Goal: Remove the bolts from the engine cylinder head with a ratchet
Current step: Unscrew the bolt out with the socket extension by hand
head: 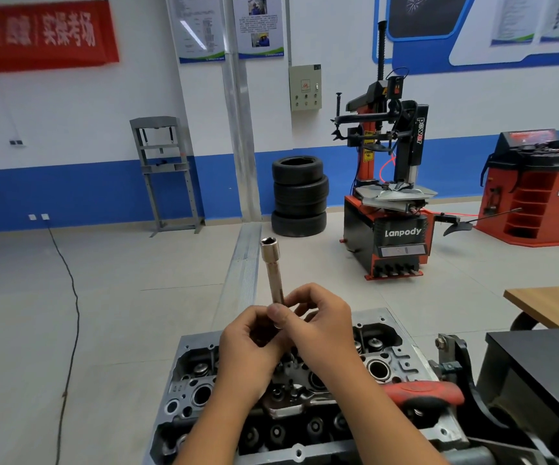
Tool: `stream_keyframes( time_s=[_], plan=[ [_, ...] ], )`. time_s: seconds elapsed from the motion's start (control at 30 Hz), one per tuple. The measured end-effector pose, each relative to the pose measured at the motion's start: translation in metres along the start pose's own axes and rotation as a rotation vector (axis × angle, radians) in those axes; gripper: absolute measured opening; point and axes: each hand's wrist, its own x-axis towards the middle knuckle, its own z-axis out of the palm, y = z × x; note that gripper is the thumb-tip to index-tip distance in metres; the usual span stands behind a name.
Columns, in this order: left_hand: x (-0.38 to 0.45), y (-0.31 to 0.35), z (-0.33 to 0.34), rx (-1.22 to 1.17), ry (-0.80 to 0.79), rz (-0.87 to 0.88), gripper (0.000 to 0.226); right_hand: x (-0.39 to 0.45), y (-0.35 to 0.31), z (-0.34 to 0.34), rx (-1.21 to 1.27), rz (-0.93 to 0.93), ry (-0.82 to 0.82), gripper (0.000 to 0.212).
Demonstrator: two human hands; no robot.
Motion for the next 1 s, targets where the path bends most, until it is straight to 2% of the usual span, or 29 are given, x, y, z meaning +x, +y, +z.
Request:
stream_keyframes(
  time_s=[0.1, 0.23, 0.33, 0.5, 0.57, 0.63, 0.77, 0.87, 1.0],
  plan=[
    [0.0004, 0.0016, -0.001, 0.059, -0.08, 0.029, 0.017, 0.0005, 0.0009, 0.0013, -0.033, -0.026, 0.004, 0.015],
    [-0.0035, 0.007, 0.0014, -0.067, -0.237, 0.013, 0.037, 0.002, 0.0006, -0.0001, -0.021, -0.024, 0.029, 0.018],
    [-0.0034, 0.0075, 0.0025, -0.007, -0.183, 0.061, 0.031, 0.0012, 0.0014, -0.0007, -0.012, -0.001, 0.024, 0.018],
    [-0.001, 0.0024, 0.0017, 0.023, -0.063, 0.036, 0.036, 0.0017, 0.001, 0.0011, -0.022, -0.018, 0.033, 0.018],
    [-0.0018, 0.0058, 0.0024, -0.013, -0.133, 0.045, 0.025, 0.0028, 0.0022, 0.0021, -0.036, -0.033, 0.029, 0.012],
    [-0.003, 0.0085, 0.0027, -0.02, -0.194, 0.039, 0.029, 0.0032, 0.0031, 0.0027, -0.055, -0.039, 0.026, 0.007],
    [-0.0022, 0.0078, 0.0023, 0.013, -0.108, 0.052, 0.033, 0.0017, -0.0007, 0.0034, -0.053, -0.023, -0.022, 0.008],
    [0.0002, 0.0024, 0.0004, 0.055, -0.051, 0.036, 0.032, 0.0009, -0.002, 0.0012, -0.041, -0.003, 0.0, 0.012],
    [-0.0014, 0.0065, -0.0005, 0.011, -0.157, 0.032, 0.025, -0.0011, -0.0021, -0.0002, -0.026, -0.014, 0.005, 0.013]
  ],
)
